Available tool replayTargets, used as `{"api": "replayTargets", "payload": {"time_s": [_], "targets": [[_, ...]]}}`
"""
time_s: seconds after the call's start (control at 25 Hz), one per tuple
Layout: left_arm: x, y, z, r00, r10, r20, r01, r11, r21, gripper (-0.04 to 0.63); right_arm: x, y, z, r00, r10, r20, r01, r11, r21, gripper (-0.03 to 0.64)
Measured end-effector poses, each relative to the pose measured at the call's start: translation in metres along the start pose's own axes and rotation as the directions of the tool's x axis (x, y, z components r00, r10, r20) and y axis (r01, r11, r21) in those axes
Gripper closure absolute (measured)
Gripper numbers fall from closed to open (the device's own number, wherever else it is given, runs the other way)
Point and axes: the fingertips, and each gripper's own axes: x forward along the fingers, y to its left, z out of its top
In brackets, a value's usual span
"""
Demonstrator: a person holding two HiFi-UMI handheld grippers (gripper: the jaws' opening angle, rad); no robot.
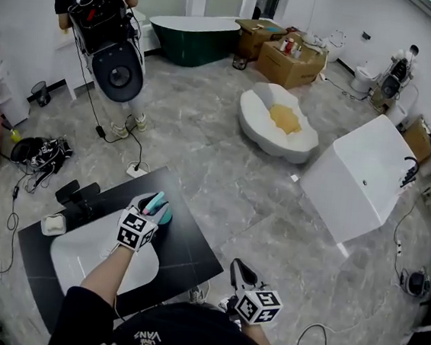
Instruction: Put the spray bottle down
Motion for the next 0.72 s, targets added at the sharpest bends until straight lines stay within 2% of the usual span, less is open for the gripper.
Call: {"api": "replayTargets", "payload": {"time_s": [0.24,0.48,0.72], "targets": [[0.014,0.002,0.006,1.0,0.004,-0.004,-0.004,1.0,0.025,0.442,-0.004,0.002,-0.003,1.0,0.002,-0.001,-0.002,1.0,0.013,0.614],[0.016,0.008,0.006,0.999,0.032,0.018,-0.032,0.999,-0.011,0.44,-0.01,0.004,-0.006,1.0,0.0,0.003,0.0,1.0,0.017,0.612],[0.016,0.011,0.002,0.999,0.037,0.001,-0.037,0.999,-0.013,0.429,-0.01,0.0,-0.003,1.0,0.003,0.002,-0.003,1.0,0.016,0.614]]}}
